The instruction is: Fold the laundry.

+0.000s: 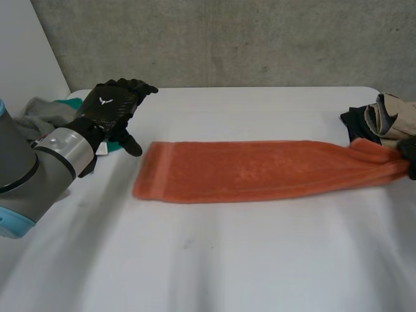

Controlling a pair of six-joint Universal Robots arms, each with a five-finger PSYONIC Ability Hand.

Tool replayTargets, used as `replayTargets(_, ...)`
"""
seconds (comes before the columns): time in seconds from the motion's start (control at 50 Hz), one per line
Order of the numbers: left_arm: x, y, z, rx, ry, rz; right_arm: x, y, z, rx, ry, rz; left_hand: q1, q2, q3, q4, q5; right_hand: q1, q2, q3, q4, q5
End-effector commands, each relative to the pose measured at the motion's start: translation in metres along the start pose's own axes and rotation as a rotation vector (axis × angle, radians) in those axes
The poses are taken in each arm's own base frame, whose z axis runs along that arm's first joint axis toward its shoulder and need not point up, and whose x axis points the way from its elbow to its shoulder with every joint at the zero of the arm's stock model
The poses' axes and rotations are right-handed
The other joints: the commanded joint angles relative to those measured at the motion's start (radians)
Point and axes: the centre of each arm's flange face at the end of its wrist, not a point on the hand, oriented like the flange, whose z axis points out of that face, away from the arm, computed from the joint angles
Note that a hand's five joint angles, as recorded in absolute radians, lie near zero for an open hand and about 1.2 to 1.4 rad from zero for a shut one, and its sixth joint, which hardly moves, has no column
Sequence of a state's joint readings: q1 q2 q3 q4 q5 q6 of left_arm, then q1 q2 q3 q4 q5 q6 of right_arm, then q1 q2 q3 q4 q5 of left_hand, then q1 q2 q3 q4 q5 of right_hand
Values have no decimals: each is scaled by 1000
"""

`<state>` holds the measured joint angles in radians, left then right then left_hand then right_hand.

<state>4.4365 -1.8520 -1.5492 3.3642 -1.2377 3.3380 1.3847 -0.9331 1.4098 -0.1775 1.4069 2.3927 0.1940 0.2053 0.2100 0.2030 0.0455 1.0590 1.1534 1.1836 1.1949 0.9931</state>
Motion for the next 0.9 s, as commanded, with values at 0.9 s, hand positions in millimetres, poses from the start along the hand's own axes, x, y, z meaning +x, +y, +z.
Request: replayTargets(0.9,-34,-18,-3,74,-44,-19,-245,-215,-161,757,-511,66,-19,-31,-36,-28,-45,-885,-979,-1009,-1020,-993)
